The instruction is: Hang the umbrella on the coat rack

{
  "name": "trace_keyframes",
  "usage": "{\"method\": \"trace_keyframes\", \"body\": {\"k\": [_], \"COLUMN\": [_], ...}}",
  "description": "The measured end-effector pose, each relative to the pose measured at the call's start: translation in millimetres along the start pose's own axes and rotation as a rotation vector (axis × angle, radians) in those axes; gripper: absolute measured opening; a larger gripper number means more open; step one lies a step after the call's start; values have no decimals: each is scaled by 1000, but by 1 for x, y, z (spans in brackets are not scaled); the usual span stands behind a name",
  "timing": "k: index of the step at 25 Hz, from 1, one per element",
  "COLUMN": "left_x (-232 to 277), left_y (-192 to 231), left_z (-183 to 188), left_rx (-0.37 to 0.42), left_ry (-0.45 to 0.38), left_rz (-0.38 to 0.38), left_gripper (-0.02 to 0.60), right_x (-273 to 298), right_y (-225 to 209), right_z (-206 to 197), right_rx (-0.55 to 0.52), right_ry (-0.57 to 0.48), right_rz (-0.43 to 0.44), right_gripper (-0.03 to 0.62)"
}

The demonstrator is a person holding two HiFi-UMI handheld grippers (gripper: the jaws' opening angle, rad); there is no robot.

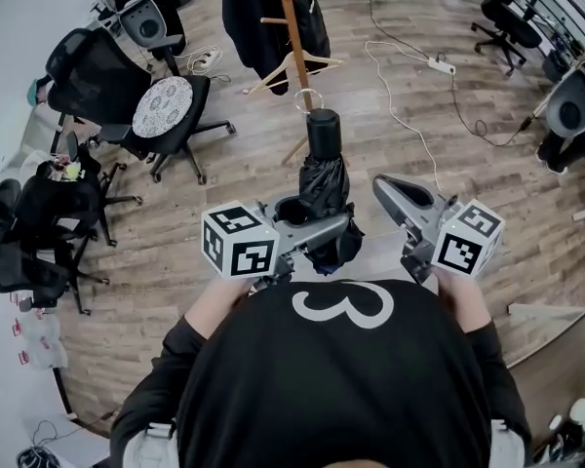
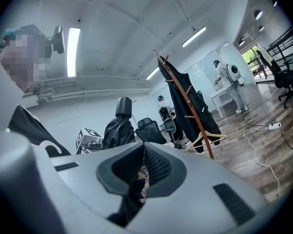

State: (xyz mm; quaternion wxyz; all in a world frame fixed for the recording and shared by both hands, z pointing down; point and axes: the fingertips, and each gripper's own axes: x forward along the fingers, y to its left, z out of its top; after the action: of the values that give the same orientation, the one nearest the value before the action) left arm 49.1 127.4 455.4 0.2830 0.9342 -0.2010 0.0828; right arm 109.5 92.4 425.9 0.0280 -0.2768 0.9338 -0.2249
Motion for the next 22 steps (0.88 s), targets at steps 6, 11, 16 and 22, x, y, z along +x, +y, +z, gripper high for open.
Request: {"method": "trace_keyframes", "body": {"k": [6, 11, 16, 22], "left_x": [22, 31, 33, 38], "left_y": [-1, -3, -2, 10], "left_z": [12, 18, 18, 29], "left_rx": [12, 49, 66, 52], "left_ry": [-3, 5, 4, -7], "left_rz": [-17, -16, -14, -22], "left_gripper": [261, 261, 261, 261], "right_x": [-11, -16, -17, -2], "right_y": [-18, -25, -26, -35], "right_z": [14, 19, 17, 19], "right_rx": [-22, -29, -37, -35], "right_ry": [-22, -41, -49, -44], "right_rz": [1, 1, 6, 10], "right_gripper": [26, 26, 26, 26]}}
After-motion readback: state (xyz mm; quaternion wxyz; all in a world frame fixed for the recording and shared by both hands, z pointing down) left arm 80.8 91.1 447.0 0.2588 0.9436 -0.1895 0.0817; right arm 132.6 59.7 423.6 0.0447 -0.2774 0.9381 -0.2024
